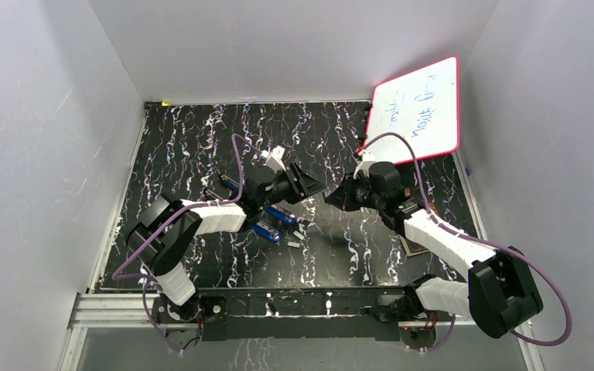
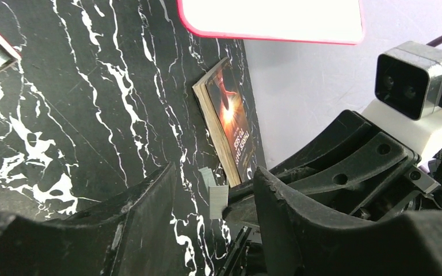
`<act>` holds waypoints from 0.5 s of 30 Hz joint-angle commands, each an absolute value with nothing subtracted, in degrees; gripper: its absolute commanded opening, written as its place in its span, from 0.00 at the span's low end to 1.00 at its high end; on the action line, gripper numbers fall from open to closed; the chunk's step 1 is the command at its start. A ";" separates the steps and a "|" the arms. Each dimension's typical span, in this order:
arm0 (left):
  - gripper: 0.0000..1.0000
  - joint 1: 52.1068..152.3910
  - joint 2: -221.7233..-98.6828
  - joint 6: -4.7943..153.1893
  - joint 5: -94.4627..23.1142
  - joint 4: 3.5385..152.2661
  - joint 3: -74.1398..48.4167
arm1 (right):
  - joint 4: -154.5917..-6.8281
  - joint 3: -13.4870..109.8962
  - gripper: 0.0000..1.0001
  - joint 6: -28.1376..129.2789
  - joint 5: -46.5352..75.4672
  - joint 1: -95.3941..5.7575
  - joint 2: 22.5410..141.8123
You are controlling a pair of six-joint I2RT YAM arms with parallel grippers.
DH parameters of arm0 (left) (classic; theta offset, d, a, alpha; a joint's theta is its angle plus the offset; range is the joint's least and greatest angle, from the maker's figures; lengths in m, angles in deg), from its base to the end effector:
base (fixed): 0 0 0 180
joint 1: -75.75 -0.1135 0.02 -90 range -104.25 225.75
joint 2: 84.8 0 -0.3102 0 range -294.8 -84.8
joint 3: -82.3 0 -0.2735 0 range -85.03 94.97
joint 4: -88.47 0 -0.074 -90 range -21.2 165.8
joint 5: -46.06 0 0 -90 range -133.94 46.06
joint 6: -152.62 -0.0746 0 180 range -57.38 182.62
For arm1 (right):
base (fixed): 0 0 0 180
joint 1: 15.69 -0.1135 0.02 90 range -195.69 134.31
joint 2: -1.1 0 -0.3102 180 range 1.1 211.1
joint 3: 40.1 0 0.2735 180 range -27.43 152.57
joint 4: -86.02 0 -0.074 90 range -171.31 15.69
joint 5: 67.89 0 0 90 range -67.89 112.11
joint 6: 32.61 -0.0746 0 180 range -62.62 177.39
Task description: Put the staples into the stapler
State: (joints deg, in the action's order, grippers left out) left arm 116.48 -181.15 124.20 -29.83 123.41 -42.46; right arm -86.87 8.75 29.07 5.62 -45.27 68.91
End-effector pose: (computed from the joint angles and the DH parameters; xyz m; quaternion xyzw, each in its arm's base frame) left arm 0.2957 -0.2786 0.2262 -0.0529 0.7412 -0.5737 0.3446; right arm 0.2437 0.1627 0.2479 -0.0851 0.8387 0.3601 0.3996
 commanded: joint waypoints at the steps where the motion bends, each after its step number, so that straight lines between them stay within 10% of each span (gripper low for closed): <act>1: 0.49 117.63 -181.82 123.44 -28.50 125.92 -40.63 | -90.14 10.23 0.07 28.40 5.40 -44.78 67.68; 15: 0.40 118.46 -183.41 123.79 -28.21 125.94 -39.88 | -89.88 10.22 0.07 28.47 5.19 -44.73 67.31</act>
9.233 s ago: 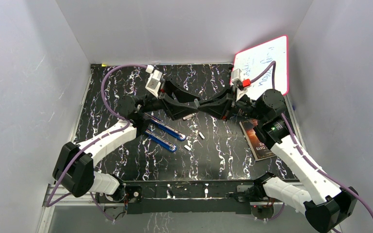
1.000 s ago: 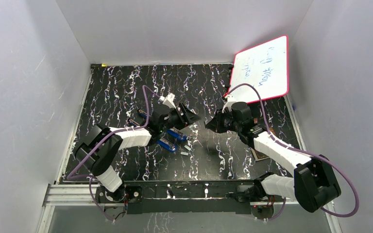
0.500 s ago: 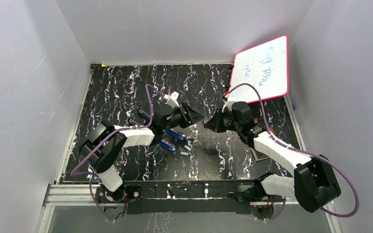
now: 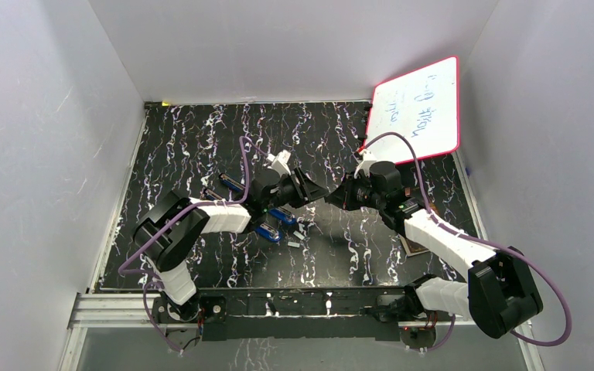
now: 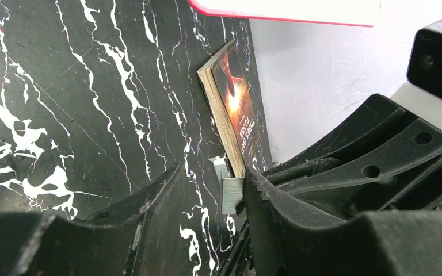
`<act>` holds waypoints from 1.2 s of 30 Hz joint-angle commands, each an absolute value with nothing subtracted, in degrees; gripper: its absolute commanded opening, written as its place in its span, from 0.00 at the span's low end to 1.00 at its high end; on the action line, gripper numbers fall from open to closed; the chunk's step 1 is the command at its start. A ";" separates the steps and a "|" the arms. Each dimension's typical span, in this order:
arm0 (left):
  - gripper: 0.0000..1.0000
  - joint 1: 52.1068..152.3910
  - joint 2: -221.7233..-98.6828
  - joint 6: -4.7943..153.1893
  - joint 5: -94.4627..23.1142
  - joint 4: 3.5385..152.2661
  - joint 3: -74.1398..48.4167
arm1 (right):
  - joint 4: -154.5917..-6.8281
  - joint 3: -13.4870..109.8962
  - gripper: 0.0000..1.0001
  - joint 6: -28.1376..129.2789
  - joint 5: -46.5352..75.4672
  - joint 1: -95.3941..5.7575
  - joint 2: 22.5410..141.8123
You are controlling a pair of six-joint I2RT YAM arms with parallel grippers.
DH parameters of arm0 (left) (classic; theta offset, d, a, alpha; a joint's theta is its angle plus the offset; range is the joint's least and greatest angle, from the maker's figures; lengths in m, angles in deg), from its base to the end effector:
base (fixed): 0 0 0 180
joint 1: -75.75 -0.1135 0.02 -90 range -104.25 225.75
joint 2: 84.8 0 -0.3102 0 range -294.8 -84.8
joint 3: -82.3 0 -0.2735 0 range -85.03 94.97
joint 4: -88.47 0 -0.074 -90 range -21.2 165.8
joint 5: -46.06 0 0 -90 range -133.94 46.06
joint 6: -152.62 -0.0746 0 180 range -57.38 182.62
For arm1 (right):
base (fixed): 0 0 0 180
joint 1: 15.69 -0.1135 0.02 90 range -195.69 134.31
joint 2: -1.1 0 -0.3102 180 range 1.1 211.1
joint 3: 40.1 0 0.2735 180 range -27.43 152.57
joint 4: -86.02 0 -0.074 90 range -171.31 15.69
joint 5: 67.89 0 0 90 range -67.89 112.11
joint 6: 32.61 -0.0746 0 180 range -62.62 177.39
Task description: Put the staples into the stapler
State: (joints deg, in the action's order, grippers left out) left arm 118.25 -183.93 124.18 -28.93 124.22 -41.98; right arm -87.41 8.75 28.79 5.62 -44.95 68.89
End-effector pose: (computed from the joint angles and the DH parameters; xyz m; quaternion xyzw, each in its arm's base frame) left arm 0.2912 -0.2930 0.2123 -0.0388 0.7502 -0.5750 0.3240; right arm 0.2451 0.1616 0.2492 -0.0813 0.8366 0.3616 0.4035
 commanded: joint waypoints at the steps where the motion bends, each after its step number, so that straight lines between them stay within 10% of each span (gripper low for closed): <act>1: 0.39 118.46 -183.53 123.79 -28.20 125.91 -39.78 | -89.91 10.20 0.07 28.47 5.15 -44.78 67.43; 24: 0.13 118.56 -183.95 124.61 -26.36 126.87 -39.43 | -89.59 10.21 0.07 28.55 5.89 -44.78 67.22; 36: 0.08 118.55 -184.48 122.30 -26.41 126.14 -39.53 | -85.08 10.46 0.46 30.78 10.85 -44.77 62.88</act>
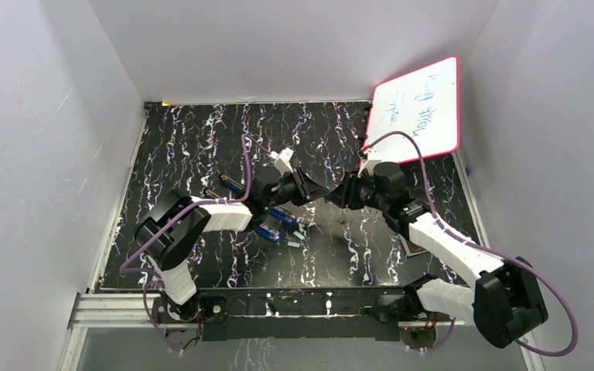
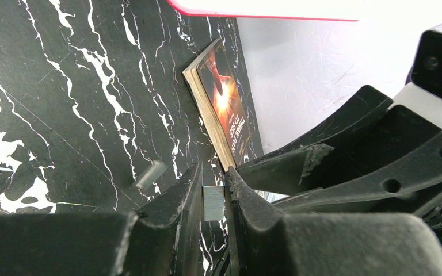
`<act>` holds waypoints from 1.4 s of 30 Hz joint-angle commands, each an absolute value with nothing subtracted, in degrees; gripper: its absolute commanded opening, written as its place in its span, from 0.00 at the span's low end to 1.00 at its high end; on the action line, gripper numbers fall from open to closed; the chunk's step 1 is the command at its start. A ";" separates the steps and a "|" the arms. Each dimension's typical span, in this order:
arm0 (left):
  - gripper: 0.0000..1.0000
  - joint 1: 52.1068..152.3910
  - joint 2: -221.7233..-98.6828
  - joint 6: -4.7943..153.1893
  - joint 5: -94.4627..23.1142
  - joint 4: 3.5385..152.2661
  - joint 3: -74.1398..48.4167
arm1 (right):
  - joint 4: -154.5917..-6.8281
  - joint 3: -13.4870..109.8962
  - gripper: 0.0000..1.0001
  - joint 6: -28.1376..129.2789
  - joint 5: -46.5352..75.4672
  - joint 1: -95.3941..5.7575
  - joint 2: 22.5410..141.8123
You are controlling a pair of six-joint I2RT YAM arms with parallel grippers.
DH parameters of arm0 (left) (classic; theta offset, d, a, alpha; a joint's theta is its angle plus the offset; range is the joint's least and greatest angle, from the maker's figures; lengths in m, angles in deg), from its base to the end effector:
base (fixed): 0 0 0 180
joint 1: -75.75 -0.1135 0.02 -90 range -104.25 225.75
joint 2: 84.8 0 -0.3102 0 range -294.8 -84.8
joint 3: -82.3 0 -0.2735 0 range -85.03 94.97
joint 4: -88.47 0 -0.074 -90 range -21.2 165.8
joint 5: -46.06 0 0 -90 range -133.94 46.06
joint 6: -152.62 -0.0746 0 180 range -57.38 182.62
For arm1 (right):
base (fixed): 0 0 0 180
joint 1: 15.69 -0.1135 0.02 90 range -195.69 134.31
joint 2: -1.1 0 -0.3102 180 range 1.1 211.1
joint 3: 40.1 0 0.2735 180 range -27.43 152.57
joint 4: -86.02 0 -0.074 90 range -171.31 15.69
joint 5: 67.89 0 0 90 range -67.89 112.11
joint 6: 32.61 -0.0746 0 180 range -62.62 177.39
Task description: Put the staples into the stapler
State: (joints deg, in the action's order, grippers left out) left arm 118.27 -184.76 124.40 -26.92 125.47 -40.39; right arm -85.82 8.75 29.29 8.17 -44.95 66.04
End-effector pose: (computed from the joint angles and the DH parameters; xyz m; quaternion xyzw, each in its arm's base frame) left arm 0.2944 -0.2996 0.2194 -0.0247 0.7392 -0.5916 0.3208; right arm 0.2397 0.1549 0.2586 -0.0743 0.8329 0.3480 0.4238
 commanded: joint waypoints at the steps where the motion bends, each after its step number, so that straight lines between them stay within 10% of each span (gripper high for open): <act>1: 0.08 118.60 -184.41 121.72 -26.44 125.64 -39.33 | -84.56 10.52 0.47 31.02 11.28 -44.78 62.29; 30: 0.00 130.95 -159.84 43.64 -15.72 69.71 -38.38 | -83.61 10.01 0.48 32.42 26.10 -44.78 54.32; 42: 0.00 136.85 -167.16 29.26 -27.62 60.88 -38.58 | -83.41 9.57 0.47 32.34 27.07 -44.78 54.09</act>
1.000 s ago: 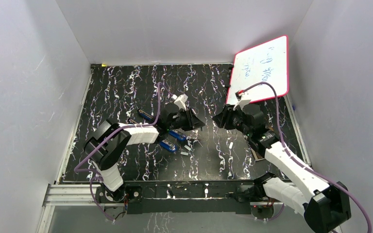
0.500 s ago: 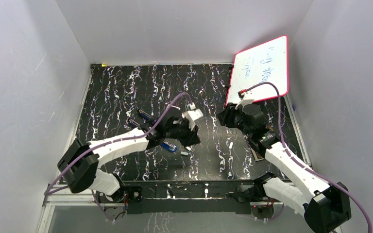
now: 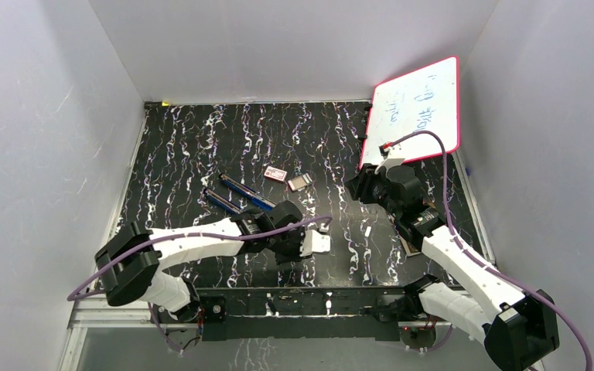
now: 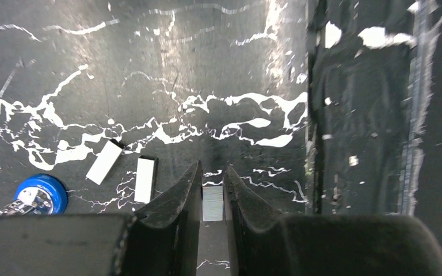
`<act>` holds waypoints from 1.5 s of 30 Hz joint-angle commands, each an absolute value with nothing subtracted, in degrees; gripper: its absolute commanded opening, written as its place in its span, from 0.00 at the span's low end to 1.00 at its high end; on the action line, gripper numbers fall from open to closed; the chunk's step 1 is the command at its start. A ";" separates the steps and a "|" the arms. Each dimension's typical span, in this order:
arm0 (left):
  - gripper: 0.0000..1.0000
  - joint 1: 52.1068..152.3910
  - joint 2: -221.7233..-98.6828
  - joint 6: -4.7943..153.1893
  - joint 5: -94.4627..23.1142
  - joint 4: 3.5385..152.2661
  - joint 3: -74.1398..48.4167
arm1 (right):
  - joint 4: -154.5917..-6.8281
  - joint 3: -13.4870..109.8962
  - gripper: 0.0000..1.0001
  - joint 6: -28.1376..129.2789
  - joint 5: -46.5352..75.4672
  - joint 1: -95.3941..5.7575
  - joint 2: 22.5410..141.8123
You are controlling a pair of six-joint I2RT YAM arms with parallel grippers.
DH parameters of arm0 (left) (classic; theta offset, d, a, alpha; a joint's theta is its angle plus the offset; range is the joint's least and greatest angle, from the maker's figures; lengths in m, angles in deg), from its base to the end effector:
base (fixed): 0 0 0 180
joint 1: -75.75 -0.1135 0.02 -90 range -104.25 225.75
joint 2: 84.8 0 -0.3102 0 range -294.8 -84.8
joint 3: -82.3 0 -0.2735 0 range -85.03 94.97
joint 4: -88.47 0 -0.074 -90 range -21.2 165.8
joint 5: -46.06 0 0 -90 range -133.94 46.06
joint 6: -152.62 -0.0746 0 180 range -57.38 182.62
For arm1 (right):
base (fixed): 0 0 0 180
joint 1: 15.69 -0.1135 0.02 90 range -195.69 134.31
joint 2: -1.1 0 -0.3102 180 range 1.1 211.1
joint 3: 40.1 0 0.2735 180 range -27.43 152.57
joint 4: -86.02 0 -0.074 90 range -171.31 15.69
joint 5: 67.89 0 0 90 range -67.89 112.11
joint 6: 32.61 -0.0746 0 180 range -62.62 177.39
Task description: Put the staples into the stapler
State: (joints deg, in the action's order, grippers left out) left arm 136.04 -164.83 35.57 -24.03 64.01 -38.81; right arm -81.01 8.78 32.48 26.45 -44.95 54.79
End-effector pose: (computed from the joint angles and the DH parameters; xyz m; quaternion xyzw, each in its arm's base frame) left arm 0.1376 -0.2925 0.2174 0.6769 0.6145 -0.2598 0.3108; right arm 0.2210 0.1173 0.2952 -0.0083 0.8076 0.2409 0.5383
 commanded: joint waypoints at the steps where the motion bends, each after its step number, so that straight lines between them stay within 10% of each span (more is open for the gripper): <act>1: 0.00 136.90 -167.80 28.65 -27.90 60.78 -38.48 | -83.27 9.57 0.47 32.41 27.09 -44.78 54.07; 21: 0.04 137.01 -175.29 24.47 -28.82 64.05 -35.84 | -81.70 9.95 0.47 33.29 26.90 -44.76 54.58; 32: 0.38 137.01 -174.79 25.26 -29.37 64.63 -36.07 | -80.70 9.90 0.52 32.07 30.86 -44.78 54.44; 45: 0.48 135.60 -162.74 37.34 -35.25 82.47 -41.03 | -70.32 8.87 0.55 23.23 50.04 -44.95 55.26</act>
